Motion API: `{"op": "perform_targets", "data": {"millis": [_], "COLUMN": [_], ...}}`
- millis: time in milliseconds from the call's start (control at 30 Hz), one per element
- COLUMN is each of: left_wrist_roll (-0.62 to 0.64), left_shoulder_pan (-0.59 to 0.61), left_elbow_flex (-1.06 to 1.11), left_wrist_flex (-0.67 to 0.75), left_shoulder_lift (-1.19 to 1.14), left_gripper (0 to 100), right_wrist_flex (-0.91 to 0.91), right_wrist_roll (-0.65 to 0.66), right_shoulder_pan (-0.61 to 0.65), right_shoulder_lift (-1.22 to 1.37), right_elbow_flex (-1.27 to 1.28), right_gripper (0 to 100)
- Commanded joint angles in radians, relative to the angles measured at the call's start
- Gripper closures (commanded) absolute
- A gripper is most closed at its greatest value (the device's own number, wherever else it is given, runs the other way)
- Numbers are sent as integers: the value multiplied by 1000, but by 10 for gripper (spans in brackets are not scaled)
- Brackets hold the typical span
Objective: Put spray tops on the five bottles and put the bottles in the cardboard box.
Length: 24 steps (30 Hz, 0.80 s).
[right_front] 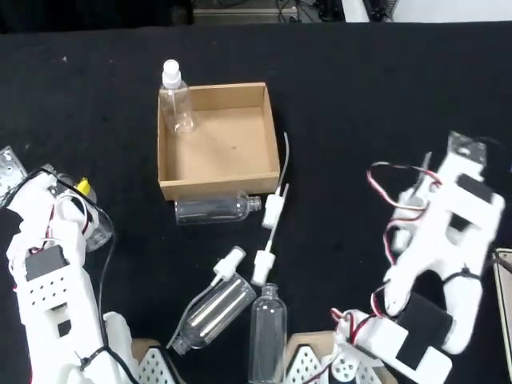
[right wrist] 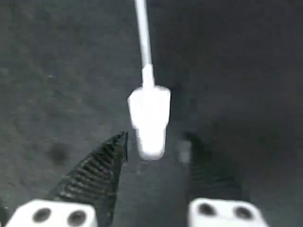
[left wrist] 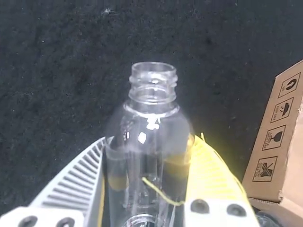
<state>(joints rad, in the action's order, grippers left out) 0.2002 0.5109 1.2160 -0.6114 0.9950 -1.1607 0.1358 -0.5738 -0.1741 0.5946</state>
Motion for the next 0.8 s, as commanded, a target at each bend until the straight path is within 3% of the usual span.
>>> {"op": "perform_targets", "data": {"millis": [0,133,333,433,767], "left_wrist_roll": [5,5,5,5,5], "left_shoulder_pan": [2,2,2,2,2], "left_elbow_flex": [-15,-15,-15,-15,-15], "left_wrist_flex": [21,23,25,25,25], "left_shoulder_lift": [28,25,23,23,23], "left_gripper": [971,971,971,971,971], "right_wrist_flex": [-6,-40,-106,-149,-78], "right_wrist_roll": [-14,193,898,1214,1754], "right_shoulder_pan": [84,91,21,-15,-112], "right_shoulder_lift": [-12,-5,-1,-1,-1], "right_elbow_flex": [-65,-128,-208,-208,-202], "right_gripper": [611,592,716,715,674]}}
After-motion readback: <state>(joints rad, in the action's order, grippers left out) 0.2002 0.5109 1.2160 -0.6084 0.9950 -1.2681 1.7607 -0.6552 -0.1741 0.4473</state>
